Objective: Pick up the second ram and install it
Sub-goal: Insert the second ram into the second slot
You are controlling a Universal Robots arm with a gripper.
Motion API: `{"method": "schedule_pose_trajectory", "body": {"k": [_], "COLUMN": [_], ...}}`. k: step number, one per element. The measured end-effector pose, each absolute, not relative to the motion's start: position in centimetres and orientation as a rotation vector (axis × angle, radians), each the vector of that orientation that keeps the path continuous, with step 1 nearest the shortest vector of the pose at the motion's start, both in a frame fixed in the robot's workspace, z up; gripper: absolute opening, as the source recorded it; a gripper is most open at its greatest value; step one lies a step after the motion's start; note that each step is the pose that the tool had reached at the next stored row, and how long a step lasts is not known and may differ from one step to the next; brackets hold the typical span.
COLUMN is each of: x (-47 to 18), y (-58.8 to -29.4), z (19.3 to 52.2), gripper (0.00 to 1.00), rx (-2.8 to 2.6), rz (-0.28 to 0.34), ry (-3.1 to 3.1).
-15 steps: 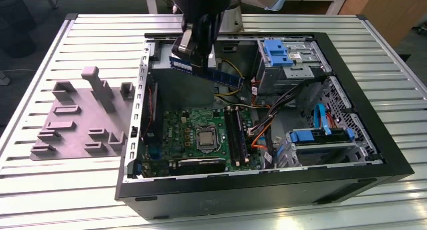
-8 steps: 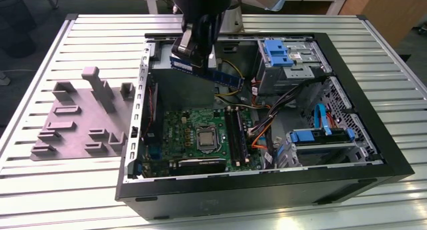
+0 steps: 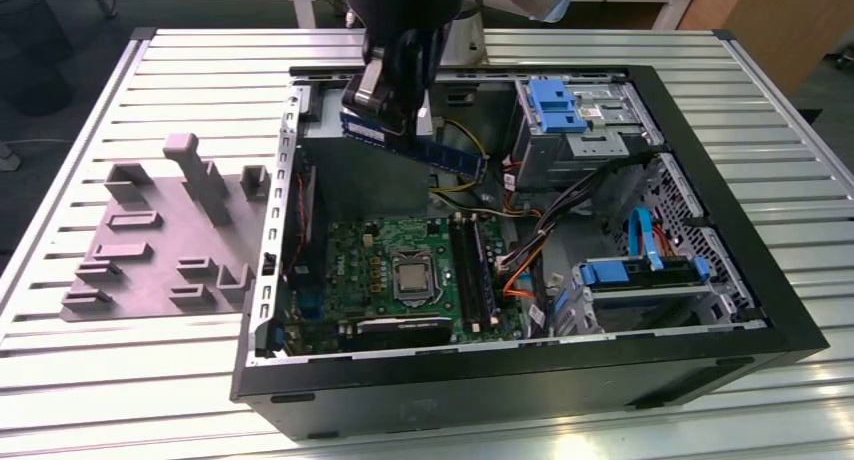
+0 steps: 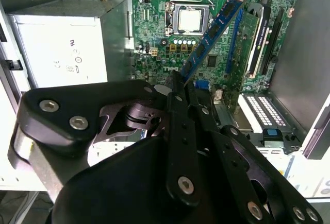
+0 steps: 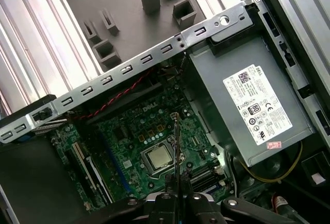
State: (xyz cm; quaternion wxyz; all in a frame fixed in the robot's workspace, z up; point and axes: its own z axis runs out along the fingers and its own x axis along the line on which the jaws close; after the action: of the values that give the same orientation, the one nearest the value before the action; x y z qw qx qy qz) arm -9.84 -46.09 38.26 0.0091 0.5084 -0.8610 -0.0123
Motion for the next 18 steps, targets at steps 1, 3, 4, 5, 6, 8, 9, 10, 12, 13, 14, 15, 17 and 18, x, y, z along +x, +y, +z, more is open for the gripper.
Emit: {"method": "schedule_pose_trajectory", "body": {"k": [1, 3, 4, 5, 6, 8, 9, 10, 12, 13, 14, 15, 17, 18], "x": [-9.84, -9.83, -9.83, -9.83, -9.84, -9.84, -9.84, -9.84, -9.83, -9.84, -9.84, -9.83, -9.84, -9.84], "y": [-46.09, -46.09, -46.09, -46.09, -46.09, -46.09, -46.09, -46.09, -46.09, -46.09, -46.09, -46.09, -46.09, -46.09], "z": [38.25, 38.25, 38.25, 38.25, 38.25, 38.24, 38.24, 38.23, 38.23, 38.23, 38.23, 38.23, 38.22, 38.22], "gripper": [0.14, 0.14, 0.14, 0.14, 0.14, 0.14, 0.14, 0.14, 0.14, 0.14, 0.14, 0.14, 0.14, 0.14], "rx": [1.584, 1.576, 1.571, 1.567, 1.563, 1.555, 1.551, 1.546, 1.538, 1.534, 1.528, 1.523, 1.513, 1.508], "rz": [-0.038, -0.039, -0.039, -0.039, -0.039, -0.039, -0.039, -0.039, -0.039, -0.039, -0.039, -0.039, -0.039, -0.039], "ry": [-2.692, -2.697, -2.699, -2.702, -2.704, -2.709, -2.712, -2.714, -2.719, -2.721, -2.724, -2.727, -2.733, -2.736]}}
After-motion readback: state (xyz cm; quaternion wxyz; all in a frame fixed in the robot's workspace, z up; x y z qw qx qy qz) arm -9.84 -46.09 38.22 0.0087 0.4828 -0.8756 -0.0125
